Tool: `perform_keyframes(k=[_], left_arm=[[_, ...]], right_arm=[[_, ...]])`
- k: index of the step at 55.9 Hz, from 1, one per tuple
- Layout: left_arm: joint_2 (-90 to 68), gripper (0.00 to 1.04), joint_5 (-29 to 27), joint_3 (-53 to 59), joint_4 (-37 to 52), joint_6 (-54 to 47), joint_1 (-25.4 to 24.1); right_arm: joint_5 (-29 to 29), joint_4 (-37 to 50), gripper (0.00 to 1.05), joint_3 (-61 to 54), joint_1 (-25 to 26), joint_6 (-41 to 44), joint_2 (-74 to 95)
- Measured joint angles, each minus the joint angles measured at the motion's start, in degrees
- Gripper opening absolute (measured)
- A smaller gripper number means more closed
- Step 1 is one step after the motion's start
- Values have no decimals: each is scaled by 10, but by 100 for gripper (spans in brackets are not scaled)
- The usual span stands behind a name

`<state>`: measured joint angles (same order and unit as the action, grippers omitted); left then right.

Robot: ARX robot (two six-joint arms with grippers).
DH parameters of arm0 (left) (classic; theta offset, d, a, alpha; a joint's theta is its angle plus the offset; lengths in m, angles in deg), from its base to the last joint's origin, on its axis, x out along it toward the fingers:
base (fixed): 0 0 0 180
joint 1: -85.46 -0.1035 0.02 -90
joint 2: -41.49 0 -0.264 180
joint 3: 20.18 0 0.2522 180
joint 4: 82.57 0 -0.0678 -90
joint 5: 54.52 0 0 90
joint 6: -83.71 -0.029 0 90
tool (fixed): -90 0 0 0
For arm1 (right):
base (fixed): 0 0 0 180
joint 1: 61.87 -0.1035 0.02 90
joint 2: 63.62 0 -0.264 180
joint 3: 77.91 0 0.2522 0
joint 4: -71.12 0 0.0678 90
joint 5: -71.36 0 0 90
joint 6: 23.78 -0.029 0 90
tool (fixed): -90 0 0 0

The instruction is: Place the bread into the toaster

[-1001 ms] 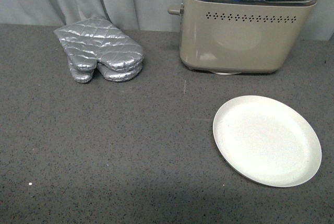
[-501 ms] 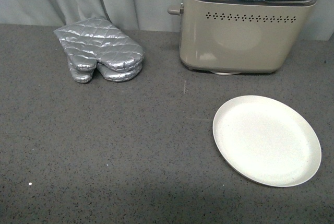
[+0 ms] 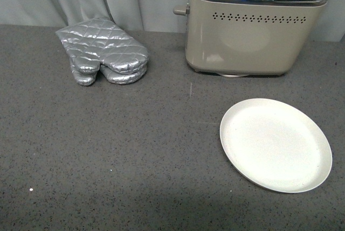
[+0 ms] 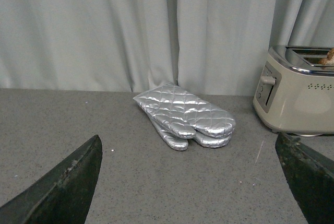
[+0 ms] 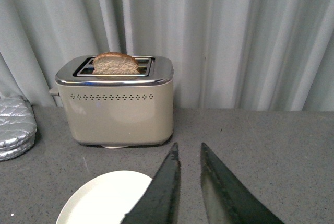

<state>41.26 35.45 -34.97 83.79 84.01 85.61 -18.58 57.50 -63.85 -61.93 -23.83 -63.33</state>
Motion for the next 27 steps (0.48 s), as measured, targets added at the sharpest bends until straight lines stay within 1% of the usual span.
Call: perform_keyframes(k=[2, 5, 6, 9, 10, 15, 16, 18, 21, 27], left_arm=[[0, 98, 0, 0, 0, 0, 0], [0, 98, 0, 0, 0, 0, 0], [0, 98, 0, 0, 0, 0, 0], [0, 98, 0, 0, 0, 0, 0], [0, 98, 0, 0, 0, 0, 0], [0, 98, 0, 0, 0, 0, 0], [0, 98, 0, 0, 0, 0, 0], [0, 98, 0, 0, 0, 0, 0], [0, 98, 0, 0, 0, 0, 0], [0, 98, 0, 0, 0, 0, 0]], right_arm=[[0, 0, 23, 0, 0, 0, 0], [0, 0, 33, 0, 0, 0, 0], [0, 0, 35, 0, 0, 0, 0], [0, 0, 48, 0, 0, 0, -1], [0, 0, 69, 0, 0, 0, -1], [0, 0, 92, 0, 0, 0, -1], [0, 0, 95, 0, 0, 0, -1], [0, 0, 97, 0, 0, -1, -1], [0, 0, 94, 0, 0, -1, -1], [0, 0, 95, 0, 0, -1, -1]])
